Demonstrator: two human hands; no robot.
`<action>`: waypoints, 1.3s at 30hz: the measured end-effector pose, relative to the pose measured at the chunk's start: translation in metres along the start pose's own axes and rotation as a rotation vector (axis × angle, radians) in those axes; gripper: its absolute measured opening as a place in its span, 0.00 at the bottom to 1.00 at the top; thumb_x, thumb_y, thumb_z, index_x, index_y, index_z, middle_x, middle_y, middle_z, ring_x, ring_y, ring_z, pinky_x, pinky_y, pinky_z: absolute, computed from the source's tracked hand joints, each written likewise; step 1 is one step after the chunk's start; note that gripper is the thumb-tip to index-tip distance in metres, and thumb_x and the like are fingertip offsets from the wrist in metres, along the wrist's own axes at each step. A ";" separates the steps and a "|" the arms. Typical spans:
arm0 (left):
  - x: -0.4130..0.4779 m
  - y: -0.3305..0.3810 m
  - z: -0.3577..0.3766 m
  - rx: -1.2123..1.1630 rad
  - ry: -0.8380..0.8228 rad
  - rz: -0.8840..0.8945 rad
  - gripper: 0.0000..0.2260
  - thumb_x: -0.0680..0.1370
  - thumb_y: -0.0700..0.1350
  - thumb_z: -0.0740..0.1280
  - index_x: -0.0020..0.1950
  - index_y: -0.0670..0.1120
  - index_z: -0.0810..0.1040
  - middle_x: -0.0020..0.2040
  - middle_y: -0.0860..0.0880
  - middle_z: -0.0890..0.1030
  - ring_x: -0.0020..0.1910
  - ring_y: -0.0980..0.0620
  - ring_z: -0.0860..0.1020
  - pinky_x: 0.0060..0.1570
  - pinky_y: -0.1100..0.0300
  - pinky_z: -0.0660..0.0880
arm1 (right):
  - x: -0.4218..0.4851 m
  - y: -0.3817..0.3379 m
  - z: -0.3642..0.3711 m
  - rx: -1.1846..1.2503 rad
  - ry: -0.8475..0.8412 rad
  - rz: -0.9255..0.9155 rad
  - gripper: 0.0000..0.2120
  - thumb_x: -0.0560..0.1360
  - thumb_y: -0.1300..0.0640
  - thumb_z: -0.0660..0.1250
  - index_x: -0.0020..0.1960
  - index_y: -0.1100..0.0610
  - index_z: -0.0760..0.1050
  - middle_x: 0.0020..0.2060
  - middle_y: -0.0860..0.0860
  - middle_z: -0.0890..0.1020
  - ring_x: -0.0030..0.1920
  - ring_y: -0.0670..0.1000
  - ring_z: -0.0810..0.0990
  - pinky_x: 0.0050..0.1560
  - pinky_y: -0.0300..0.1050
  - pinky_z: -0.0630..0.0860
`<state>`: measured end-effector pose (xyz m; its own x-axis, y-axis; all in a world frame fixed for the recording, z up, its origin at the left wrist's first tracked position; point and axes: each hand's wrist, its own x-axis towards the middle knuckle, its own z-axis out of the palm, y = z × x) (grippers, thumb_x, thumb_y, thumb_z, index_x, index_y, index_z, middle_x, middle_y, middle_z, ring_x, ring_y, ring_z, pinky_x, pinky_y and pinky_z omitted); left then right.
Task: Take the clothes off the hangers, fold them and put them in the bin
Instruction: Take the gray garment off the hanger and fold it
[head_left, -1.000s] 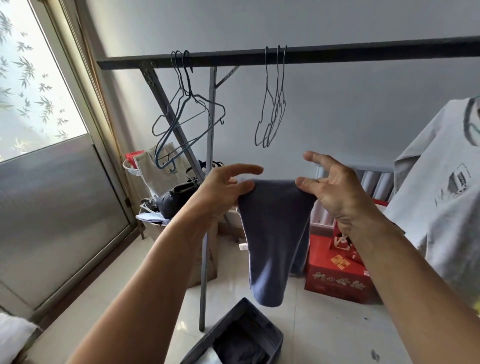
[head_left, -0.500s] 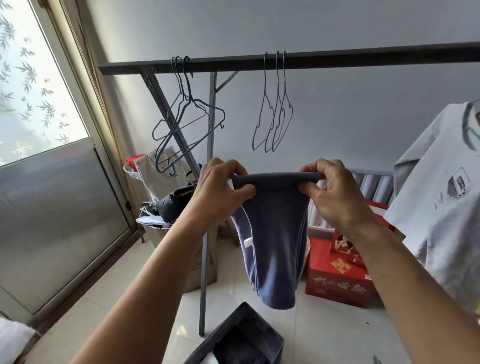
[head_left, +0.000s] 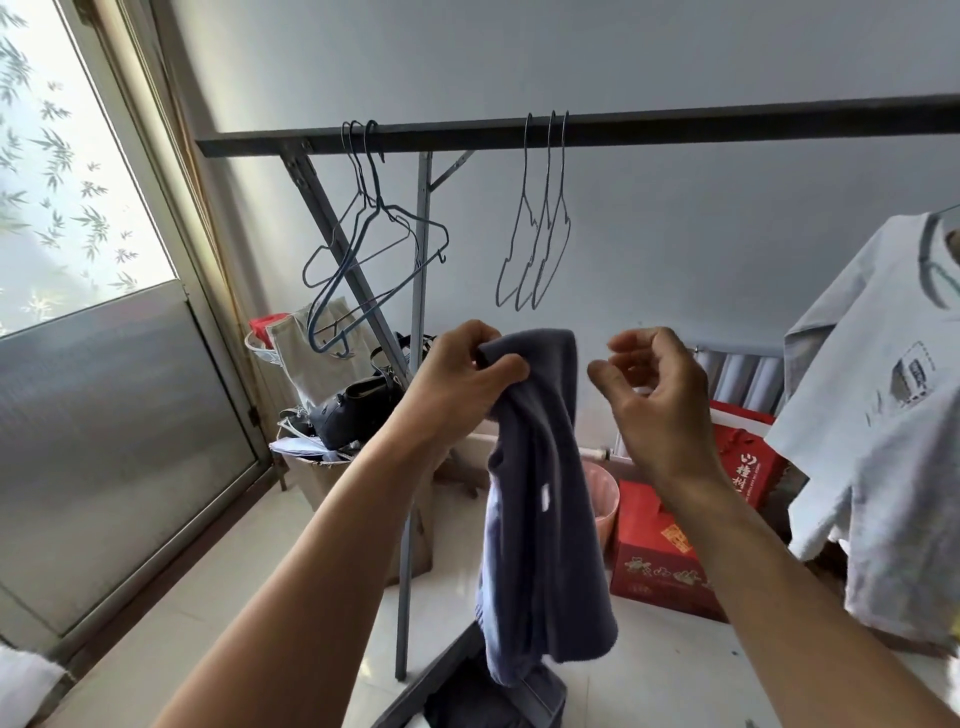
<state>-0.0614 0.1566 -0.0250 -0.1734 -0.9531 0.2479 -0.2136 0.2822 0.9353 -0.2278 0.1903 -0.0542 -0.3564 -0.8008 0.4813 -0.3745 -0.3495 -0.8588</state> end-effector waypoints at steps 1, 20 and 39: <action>-0.001 0.002 0.002 -0.023 0.018 -0.008 0.05 0.76 0.37 0.69 0.44 0.43 0.74 0.36 0.44 0.76 0.35 0.48 0.76 0.36 0.52 0.78 | -0.006 -0.004 0.001 0.060 -0.081 0.007 0.09 0.75 0.52 0.70 0.51 0.55 0.75 0.44 0.48 0.80 0.42 0.46 0.80 0.39 0.31 0.73; -0.027 -0.069 -0.005 -0.509 -0.360 -0.131 0.38 0.57 0.58 0.83 0.60 0.39 0.79 0.55 0.42 0.83 0.52 0.46 0.83 0.51 0.55 0.79 | 0.010 -0.017 -0.002 0.724 -0.148 0.390 0.07 0.78 0.61 0.63 0.50 0.58 0.81 0.43 0.52 0.87 0.45 0.49 0.86 0.41 0.39 0.80; -0.027 -0.061 0.013 -0.456 0.164 -0.099 0.16 0.81 0.51 0.64 0.48 0.39 0.82 0.45 0.40 0.84 0.45 0.47 0.80 0.51 0.49 0.76 | -0.001 0.015 0.005 0.386 -0.166 0.381 0.34 0.74 0.62 0.72 0.76 0.50 0.61 0.60 0.45 0.75 0.55 0.41 0.78 0.52 0.33 0.73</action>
<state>-0.0559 0.1665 -0.0921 -0.0124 -0.9880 0.1541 0.2274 0.1473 0.9626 -0.2291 0.1831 -0.0683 -0.2539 -0.9600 0.1179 0.1057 -0.1487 -0.9832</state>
